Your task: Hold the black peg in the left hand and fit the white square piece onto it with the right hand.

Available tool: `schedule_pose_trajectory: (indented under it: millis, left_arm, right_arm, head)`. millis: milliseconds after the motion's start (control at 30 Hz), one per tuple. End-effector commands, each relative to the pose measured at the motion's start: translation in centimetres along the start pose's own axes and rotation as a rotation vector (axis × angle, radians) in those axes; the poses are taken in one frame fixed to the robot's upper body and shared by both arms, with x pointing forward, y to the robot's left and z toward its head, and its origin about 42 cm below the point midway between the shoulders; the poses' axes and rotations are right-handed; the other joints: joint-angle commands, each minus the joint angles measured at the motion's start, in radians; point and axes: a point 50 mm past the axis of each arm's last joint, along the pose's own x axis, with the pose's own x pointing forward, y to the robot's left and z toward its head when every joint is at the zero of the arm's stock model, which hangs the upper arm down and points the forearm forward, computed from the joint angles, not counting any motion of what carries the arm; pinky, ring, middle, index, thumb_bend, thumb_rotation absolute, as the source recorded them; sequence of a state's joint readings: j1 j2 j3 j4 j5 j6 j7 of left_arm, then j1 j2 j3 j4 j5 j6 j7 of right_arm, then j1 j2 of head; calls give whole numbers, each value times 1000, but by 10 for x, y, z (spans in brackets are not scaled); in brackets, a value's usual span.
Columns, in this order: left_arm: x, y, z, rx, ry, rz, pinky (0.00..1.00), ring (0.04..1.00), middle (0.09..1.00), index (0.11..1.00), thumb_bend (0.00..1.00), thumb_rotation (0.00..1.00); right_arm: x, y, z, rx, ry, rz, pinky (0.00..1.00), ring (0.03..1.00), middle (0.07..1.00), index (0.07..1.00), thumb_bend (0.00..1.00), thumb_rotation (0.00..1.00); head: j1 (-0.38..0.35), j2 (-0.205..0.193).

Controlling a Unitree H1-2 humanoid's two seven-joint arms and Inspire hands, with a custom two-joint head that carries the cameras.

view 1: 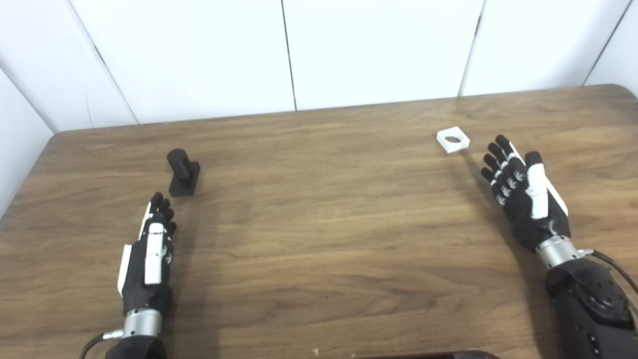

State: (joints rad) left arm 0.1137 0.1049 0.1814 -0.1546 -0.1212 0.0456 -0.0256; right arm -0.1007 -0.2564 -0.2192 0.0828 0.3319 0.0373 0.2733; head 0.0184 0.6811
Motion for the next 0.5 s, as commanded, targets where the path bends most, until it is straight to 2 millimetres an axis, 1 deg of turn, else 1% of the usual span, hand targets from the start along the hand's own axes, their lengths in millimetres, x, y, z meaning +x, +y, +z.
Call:
schedule_pose_trajectory:
  millis: [0, 100, 200, 233, 267, 300, 400, 467]
  left_arm:
    - [7, 2, 13, 74, -16, 20, 1000, 1000, 1000, 1000, 466, 913]
    - [7, 0, 18, 136, 0, 52, 1000, 1000, 1000, 993, 460, 829]
    - [6, -1, 25, 218, 1, 87, 1000, 1000, 1000, 969, 483, 734]
    - [7, -1, 27, 252, -6, 95, 1000, 1000, 1000, 968, 471, 693]
    - [8, -1, 29, 290, -12, 104, 1000, 1000, 1000, 970, 462, 678]
    - [9, -1, 31, 320, -16, 112, 937, 973, 1000, 975, 477, 645]
    - [12, -5, 38, 358, -24, 128, 852, 935, 995, 987, 516, 586]
    - [15, -8, 44, 410, -23, 150, 906, 973, 999, 990, 544, 564]
  right_arm:
    - [-11, 6, -26, 58, 49, -9, 1000, 1000, 1000, 1000, 589, 1000]
    - [-11, 6, -27, 62, 52, -5, 1000, 1000, 1000, 1000, 588, 1000]
    - [-12, 5, -28, 58, 60, -2, 1000, 1000, 1000, 1000, 600, 1000]
    - [-12, 5, -28, 54, 62, 1, 1000, 1000, 1000, 1000, 603, 1000]
    - [-12, 4, -29, 53, 65, -1, 1000, 1000, 1000, 1000, 606, 1000]
    - [-12, 4, -29, 53, 69, -3, 1000, 1000, 1000, 1000, 615, 1000]
    - [-11, 2, -32, 63, 72, 2, 1000, 1000, 1000, 1000, 627, 1000]
    - [-10, 2, -34, 60, 72, 10, 1000, 1000, 1000, 1000, 631, 1000]
  head:
    - [7, 1]
    - [17, -1]
    - [40, -2]
    - [51, -4]
    - [59, -6]
    - [66, -6]
    - [82, -7]
    - [83, -8]
